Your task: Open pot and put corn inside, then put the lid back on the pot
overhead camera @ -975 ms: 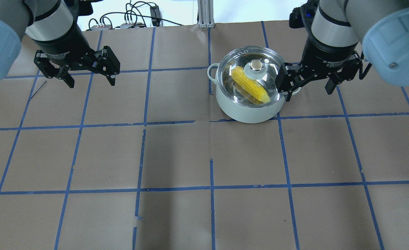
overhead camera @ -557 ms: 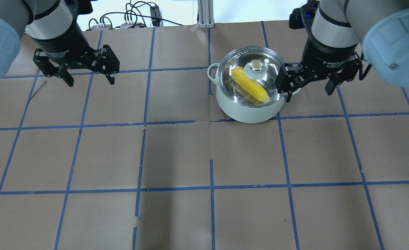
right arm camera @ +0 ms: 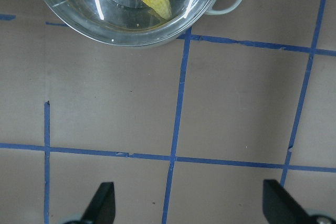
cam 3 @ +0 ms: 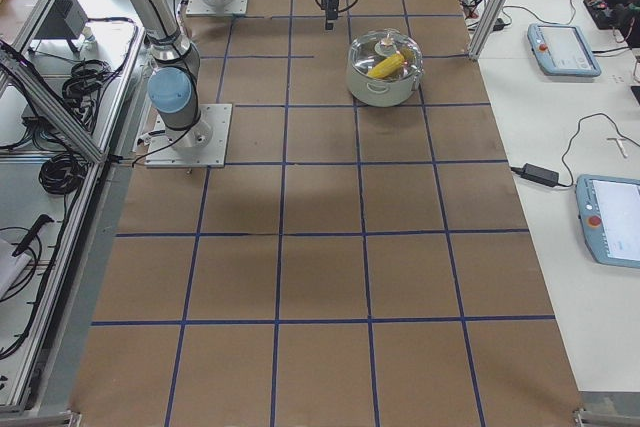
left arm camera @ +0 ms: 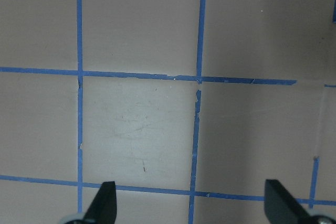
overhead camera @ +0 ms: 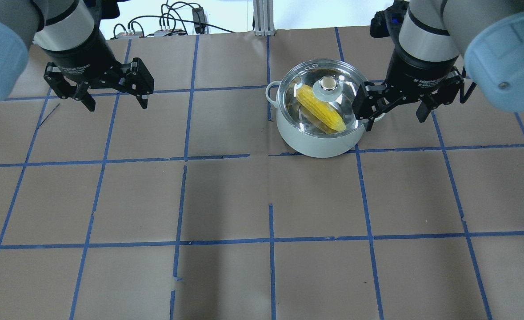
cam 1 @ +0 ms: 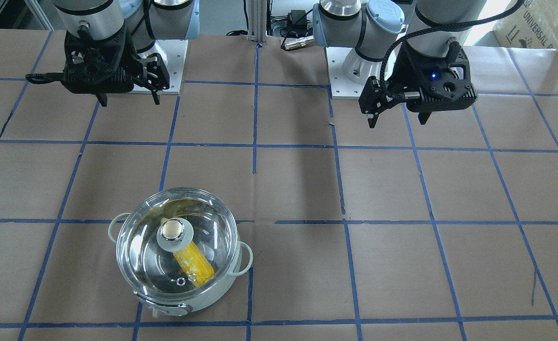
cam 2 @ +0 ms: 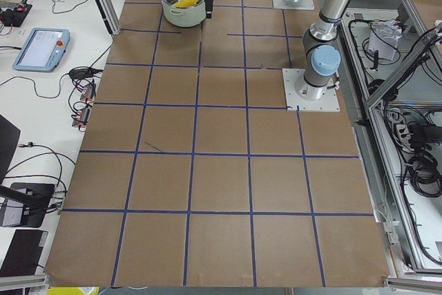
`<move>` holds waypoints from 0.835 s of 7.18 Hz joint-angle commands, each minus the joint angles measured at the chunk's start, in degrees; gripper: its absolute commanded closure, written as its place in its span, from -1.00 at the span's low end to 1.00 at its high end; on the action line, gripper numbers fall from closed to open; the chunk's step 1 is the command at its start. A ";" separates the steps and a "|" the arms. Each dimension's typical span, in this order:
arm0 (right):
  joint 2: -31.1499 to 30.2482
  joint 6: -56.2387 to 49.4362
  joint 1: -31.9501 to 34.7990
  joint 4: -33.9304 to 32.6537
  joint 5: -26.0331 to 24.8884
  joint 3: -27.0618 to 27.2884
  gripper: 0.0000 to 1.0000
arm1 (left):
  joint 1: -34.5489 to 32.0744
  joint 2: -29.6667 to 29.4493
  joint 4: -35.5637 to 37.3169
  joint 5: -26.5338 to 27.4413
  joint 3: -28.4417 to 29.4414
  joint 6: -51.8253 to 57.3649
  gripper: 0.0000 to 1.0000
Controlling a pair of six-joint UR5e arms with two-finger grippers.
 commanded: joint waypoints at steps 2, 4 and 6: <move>-0.06 0.00 0.00 0.00 0.00 0.06 -0.99 | 0.00 0.14 0.00 -0.05 -0.04 0.01 -1.00; -0.06 0.26 0.00 0.00 0.00 0.15 -0.99 | -0.09 -0.21 0.00 0.03 -0.47 0.01 -1.00; 0.03 -0.09 0.00 -0.09 0.00 0.06 -0.99 | -0.09 0.84 -0.44 0.47 -0.04 0.01 -1.00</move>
